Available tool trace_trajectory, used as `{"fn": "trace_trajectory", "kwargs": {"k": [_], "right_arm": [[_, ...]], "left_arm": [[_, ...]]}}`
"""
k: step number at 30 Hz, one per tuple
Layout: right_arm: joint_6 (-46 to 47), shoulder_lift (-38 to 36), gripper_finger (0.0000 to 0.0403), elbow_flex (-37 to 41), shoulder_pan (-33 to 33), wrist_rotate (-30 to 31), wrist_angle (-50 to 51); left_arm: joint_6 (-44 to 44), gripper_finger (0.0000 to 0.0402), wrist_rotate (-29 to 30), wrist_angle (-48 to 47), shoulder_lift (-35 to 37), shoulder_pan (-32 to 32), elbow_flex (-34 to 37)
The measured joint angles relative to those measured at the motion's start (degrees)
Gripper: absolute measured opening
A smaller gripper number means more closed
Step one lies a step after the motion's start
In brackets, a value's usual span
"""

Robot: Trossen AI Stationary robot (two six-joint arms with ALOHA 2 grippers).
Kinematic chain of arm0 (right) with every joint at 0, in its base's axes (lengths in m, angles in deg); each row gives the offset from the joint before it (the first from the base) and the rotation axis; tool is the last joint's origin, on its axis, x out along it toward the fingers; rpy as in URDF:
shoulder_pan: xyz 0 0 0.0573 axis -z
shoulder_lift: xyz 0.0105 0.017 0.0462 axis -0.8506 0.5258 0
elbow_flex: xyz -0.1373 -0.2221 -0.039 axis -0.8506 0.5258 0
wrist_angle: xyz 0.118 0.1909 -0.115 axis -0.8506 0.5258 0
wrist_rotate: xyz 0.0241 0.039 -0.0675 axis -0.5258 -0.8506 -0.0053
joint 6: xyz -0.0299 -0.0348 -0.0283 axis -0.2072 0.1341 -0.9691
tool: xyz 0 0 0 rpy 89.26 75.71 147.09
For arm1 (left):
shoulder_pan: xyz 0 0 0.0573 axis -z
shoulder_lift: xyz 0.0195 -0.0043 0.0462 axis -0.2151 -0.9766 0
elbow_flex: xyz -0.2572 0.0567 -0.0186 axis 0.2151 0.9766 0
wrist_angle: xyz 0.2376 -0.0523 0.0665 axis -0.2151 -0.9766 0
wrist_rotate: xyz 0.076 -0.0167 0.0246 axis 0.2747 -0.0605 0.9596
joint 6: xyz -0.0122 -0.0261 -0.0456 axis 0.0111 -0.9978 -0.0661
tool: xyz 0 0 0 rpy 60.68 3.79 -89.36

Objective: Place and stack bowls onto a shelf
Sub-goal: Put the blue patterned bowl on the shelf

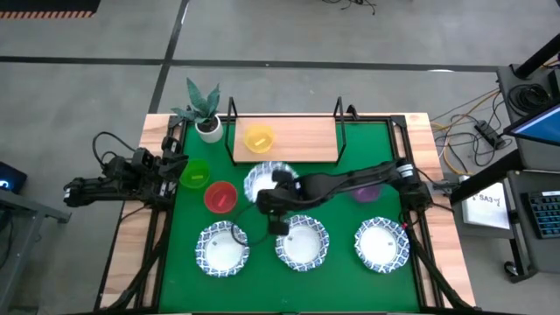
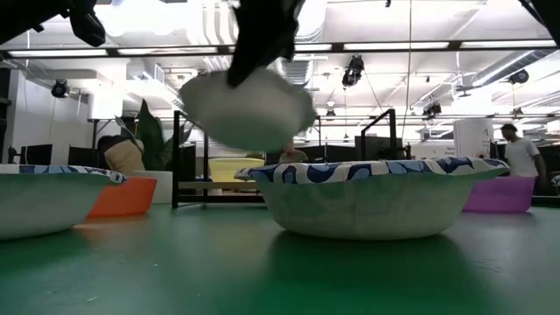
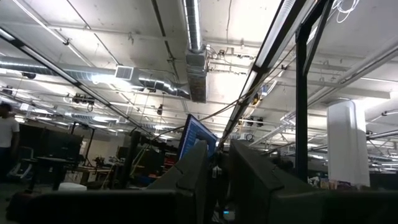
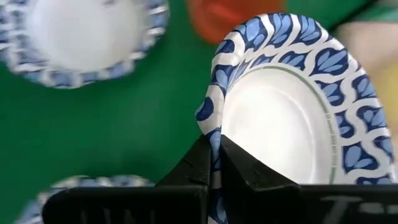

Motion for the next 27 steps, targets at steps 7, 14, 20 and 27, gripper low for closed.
{"fn": "trace_trajectory", "kwargs": {"k": [7, 14, 20, 27], "right_arm": [[-1.20, -6.37, 0.0009, 2.80, 3.04, 11.40, 4.68], [-4.43, -10.02, 0.0009, 12.85, 10.80, 12.00, 1.08], [-7.84, -10.86, 0.0009, 23.79, 18.11, 11.76, -9.42], [-8.45, -10.84, 0.0009, 32.13, 25.22, 7.09, -18.01]], "left_arm": [[-0.77, 0.0052, -0.04, 0.03, 0.00, 0.00, 0.00], [-0.87, 0.0052, -0.06, 0.06, 0.02, 0.00, 0.00], [-0.87, 0.0052, -0.08, -0.16, 0.04, 0.00, 0.00], [-0.87, 0.0052, -0.08, -0.21, 0.04, 0.00, 0.00]]}}
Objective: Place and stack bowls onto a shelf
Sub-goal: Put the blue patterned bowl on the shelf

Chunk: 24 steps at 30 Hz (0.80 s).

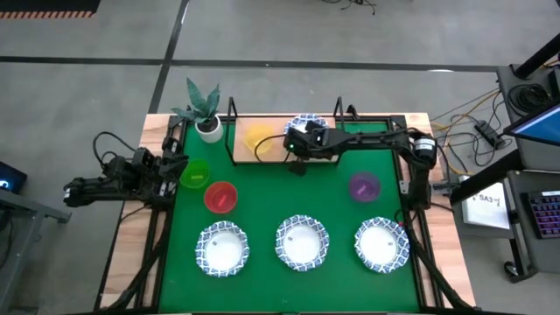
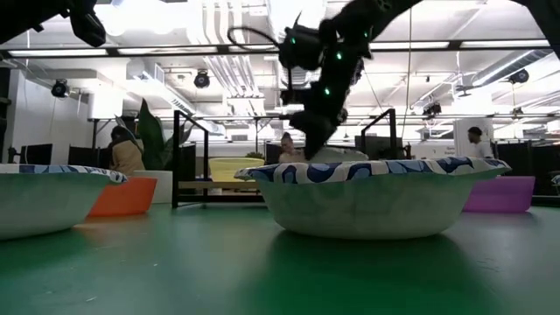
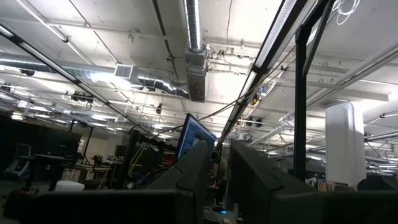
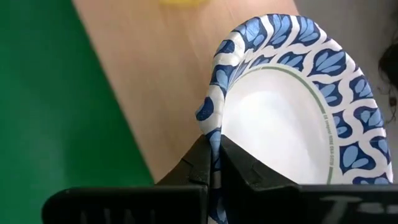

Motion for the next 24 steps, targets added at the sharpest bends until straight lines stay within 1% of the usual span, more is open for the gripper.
{"fn": "trace_trajectory", "kwargs": {"k": [4, 10, 13, 16, 20, 24], "right_arm": [[-0.07, -0.02, 0.0009, 1.40, 1.42, -0.21, -1.28], [-0.85, -0.02, 0.0009, 1.83, 1.67, -0.25, -3.64], [-0.70, -0.02, 0.0015, 1.84, 1.65, -1.69, -4.84], [0.67, -0.01, 0.0038, 1.87, 1.78, -3.02, -5.00], [1.51, -0.02, 0.0077, 1.87, 1.80, -2.99, -4.98], [2.29, -0.13, 0.0106, 1.88, 1.74, -3.00, -4.64]], "left_arm": [[0.01, 0.0052, 0.00, -0.16, 0.00, 0.00, 0.00], [0.04, 0.0052, 0.00, -0.23, 0.00, 0.00, 0.00], [0.04, 0.0052, 0.00, -0.21, 0.00, 0.00, 0.00], [0.04, 0.0052, 0.00, -0.21, 0.00, 0.00, 0.00], [0.07, 0.0052, 0.02, -0.21, 0.00, 0.00, 0.00], [0.07, 0.0052, 0.02, -0.21, 0.00, 0.00, 0.00]]}}
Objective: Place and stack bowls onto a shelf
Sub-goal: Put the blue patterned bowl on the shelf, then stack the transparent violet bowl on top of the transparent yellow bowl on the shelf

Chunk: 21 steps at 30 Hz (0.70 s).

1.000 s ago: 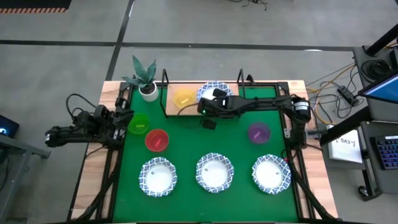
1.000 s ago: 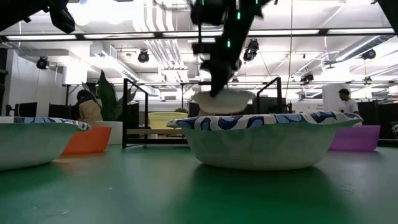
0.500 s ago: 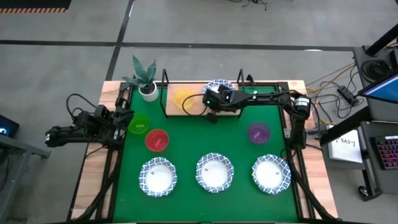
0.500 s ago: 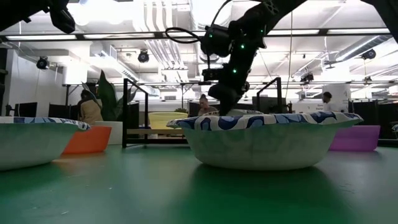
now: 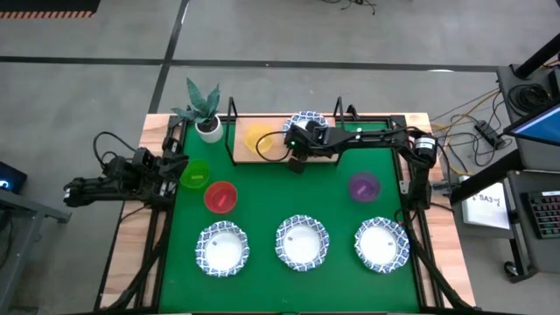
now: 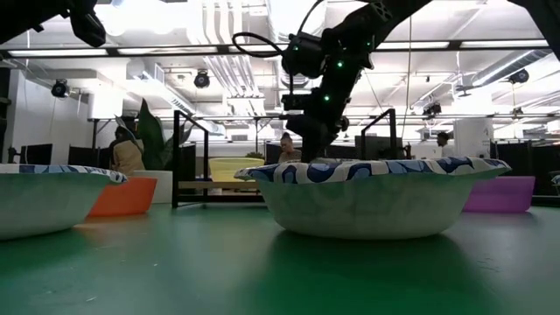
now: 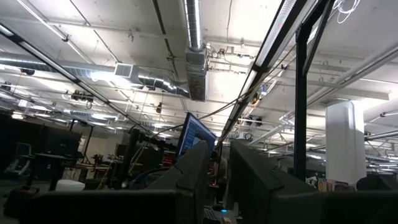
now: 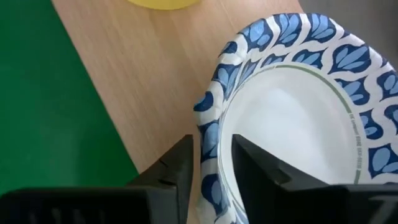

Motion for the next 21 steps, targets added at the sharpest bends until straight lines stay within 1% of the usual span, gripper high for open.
{"fn": "trace_trajectory", "kwargs": {"k": [4, 10, 15, 18, 21], "right_arm": [[2.31, -1.78, 0.0124, 0.05, -0.76, -0.23, 0.67], [8.78, -8.64, 0.0127, 0.03, -3.84, -0.39, 2.92], [13.65, -14.77, 0.0129, 0.03, -9.14, -4.50, 3.78], [15.92, -17.44, 0.0127, 0.16, -13.26, -4.75, 6.66], [20.37, -19.35, 0.0123, 0.85, -17.06, -4.69, 11.11]], "left_arm": [[0.00, 0.0052, 0.00, 0.00, 0.00, 0.00, 0.00], [0.01, 0.0052, 0.02, 0.01, 0.01, -0.02, 0.00], [0.02, 0.0052, 0.04, 0.00, 0.00, 0.00, 0.00], [0.01, 0.0052, 0.04, 0.01, 0.00, -0.01, 0.00], [0.01, 0.0052, 0.04, 0.02, 0.02, 0.00, 0.00]]}}
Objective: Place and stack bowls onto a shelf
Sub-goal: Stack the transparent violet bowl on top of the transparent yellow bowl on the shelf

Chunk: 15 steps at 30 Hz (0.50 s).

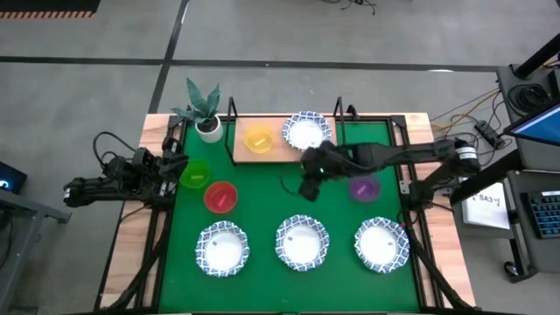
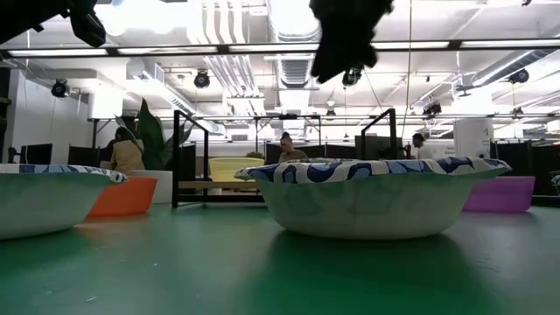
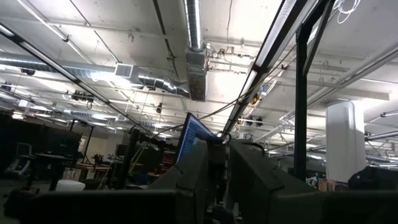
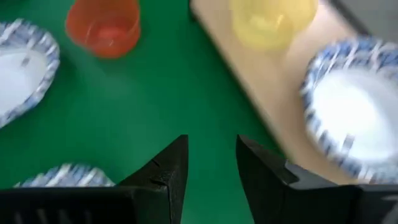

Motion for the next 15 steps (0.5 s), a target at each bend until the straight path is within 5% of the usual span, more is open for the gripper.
{"fn": "trace_trajectory", "kwargs": {"k": [6, 15], "right_arm": [[15.84, -1.79, 0.0123, 3.30, -3.87, -1.61, 12.16], [33.91, -1.89, 0.0144, 11.83, -1.37, -4.54, 26.60]], "left_arm": [[-0.09, 0.0052, 0.00, -0.01, 0.00, 0.00, 0.00], [-0.42, 0.0052, 0.00, 0.02, 0.00, 0.00, 0.00]]}}
